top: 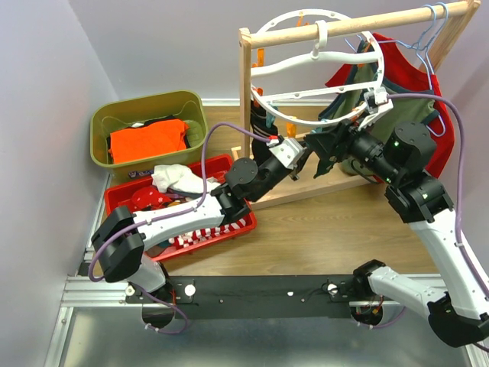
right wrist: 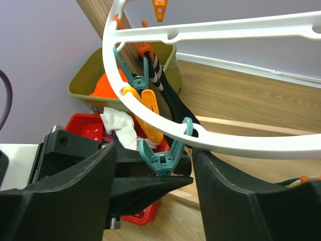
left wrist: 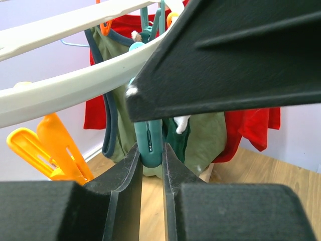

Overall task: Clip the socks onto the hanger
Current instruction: Open the clamp at the hanger.

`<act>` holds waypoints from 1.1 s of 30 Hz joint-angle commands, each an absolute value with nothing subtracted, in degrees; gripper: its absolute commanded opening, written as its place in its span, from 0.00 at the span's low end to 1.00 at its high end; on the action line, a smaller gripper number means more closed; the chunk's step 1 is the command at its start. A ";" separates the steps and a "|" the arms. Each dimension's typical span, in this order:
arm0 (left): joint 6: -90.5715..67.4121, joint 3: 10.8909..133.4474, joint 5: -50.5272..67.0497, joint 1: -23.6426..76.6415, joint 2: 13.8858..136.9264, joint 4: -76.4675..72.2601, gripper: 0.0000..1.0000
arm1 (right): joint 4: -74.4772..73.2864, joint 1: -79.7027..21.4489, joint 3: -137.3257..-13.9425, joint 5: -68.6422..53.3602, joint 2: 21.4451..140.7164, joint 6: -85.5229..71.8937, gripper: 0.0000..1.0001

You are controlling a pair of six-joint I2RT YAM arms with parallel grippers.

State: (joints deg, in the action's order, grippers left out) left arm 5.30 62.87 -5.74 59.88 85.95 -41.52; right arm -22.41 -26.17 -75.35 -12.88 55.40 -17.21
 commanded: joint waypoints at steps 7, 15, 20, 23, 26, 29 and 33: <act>6.50 64.16 -6.15 62.49 86.92 -41.49 0.00 | -18.63 -26.02 -74.27 -13.10 57.04 -18.28 0.56; 5.45 63.37 -8.08 62.58 85.61 -39.03 0.16 | -19.60 -26.02 -74.18 -10.72 56.25 -17.49 0.23; 3.70 60.83 -9.31 62.58 82.62 -35.70 0.47 | -19.86 -26.02 -74.00 -10.11 55.90 -17.23 0.15; 0.80 59.33 -10.28 62.58 79.02 -30.79 0.60 | -19.95 -26.02 -74.09 -10.02 55.99 -16.96 0.15; -2.54 57.58 -11.42 62.58 74.28 -22.99 0.66 | -19.60 -26.02 -73.92 -10.37 56.07 -16.79 0.12; -5.71 57.65 -13.88 62.40 69.45 -10.26 0.69 | -19.77 -26.02 -73.92 -10.46 56.07 -16.44 0.09; -10.36 60.72 -15.73 61.26 64.70 10.76 0.71 | -19.95 -25.93 -73.74 -10.02 55.64 -16.08 0.09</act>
State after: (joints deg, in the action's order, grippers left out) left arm -3.92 58.00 -11.66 62.24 68.58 -14.35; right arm -21.04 -26.15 -74.59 -11.22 56.66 -17.37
